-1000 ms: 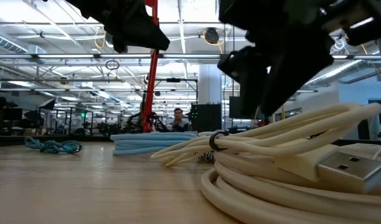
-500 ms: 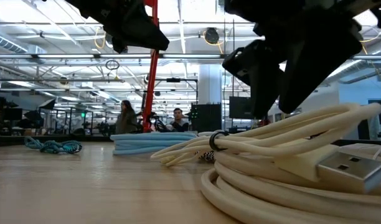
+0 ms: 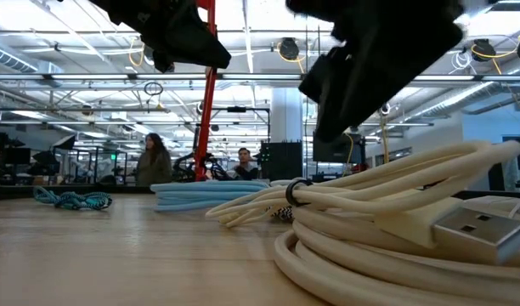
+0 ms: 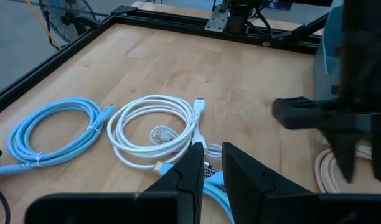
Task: Pick & Place USB Port
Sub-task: Put the brown charger cable into the blue bin
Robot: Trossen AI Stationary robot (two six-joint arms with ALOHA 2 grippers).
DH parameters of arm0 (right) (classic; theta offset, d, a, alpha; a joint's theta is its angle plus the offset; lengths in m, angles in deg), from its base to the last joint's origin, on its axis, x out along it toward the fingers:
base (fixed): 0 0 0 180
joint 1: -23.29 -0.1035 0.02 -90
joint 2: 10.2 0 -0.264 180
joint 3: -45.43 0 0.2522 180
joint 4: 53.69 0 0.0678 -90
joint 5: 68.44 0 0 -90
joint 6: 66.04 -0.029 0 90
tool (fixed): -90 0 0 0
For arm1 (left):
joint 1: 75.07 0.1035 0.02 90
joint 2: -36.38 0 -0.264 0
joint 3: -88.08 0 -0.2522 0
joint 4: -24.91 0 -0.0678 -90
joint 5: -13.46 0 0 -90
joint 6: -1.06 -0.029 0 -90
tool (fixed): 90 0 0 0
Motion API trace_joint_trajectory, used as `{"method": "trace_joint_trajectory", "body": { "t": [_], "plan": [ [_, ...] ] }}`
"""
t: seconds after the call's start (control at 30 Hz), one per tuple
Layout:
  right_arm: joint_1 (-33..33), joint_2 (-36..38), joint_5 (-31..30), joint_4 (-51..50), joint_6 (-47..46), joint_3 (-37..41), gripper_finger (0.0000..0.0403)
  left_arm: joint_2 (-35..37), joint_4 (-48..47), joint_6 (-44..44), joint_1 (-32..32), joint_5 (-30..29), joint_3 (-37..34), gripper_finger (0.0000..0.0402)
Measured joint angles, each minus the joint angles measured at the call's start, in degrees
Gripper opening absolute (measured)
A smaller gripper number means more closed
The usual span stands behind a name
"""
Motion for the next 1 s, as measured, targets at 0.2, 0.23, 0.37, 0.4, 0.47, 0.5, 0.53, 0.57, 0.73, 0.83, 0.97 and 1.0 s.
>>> {"method": "trace_joint_trajectory", "body": {
  "t": [0.2, 0.23, 0.37, 0.4, 0.47, 0.5, 0.53, 0.57, 0.73, 0.83, 0.97, 1.0],
  "plan": [
    [-0.28, -0.04, 3.25, 0.12, -4.55, 0.04, 0.0139, 0.0, 0.04, 0.0, 0.0, -0.02, 0.0, 0.006],
    [-0.35, -0.11, 3.59, -0.01, -5.09, 0.04, 0.0139, 0.01, 0.06, 0.0, 0.0, -0.02, 0.0, 0.006],
    [-0.05, -1.42, 4.07, 0.04, -6.35, 0.04, 0.0139, 0.0, 0.57, 0.02, 0.0, -0.01, 0.0, 0.006],
    [-0.01, -2.12, 4.11, 0.56, -6.48, 0.04, 0.0139, 0.01, 0.77, 0.02, 0.0, 0.0, 0.0, 0.006],
    [0.2, -4.19, 5.02, 0.54, -6.41, -0.57, 0.0139, -0.01, 0.76, 0.02, 0.0, 0.0, 0.0, 0.006],
    [0.2, -5.5, 5.98, 0.19, -6.28, -1.12, 0.0139, 0.01, 0.76, 0.02, 0.0, 0.0, 0.0, 0.006],
    [0.2, -6.97, 6.8, -0.08, -5.82, -1.71, 0.0139, 0.01, 0.74, 0.02, 0.0, 0.0, 0.0, 0.006],
    [0.22, -8.2, 7.28, -0.26, -4.99, -2.46, 0.0139, 0.0, 0.74, 0.02, 0.0, 0.0, 0.0, 0.006],
    [0.24, -11.41, 6.79, -2.68, -0.38, -6.43, 0.0139, 0.01, 0.57, 0.03, -0.15, 0.03, 0.0, 0.006],
    [0.2, -11.45, 4.37, -6.16, 1.74, -7.52, 0.0139, 0.01, 0.35, -0.04, -0.56, 0.03, 0.0, 0.006],
    [0.02, -9.66, 1.75, -7.99, 2.52, -7.58, 0.0139, 0.01, 0.1, -0.07, -0.81, 0.22, 0.0, 0.006],
    [-0.16, -8.9, 0.84, -8.66, 2.54, -7.42, 0.0139, 0.01, -0.07, -0.08, -0.79, 0.22, 0.0, 0.006]
  ]
}}
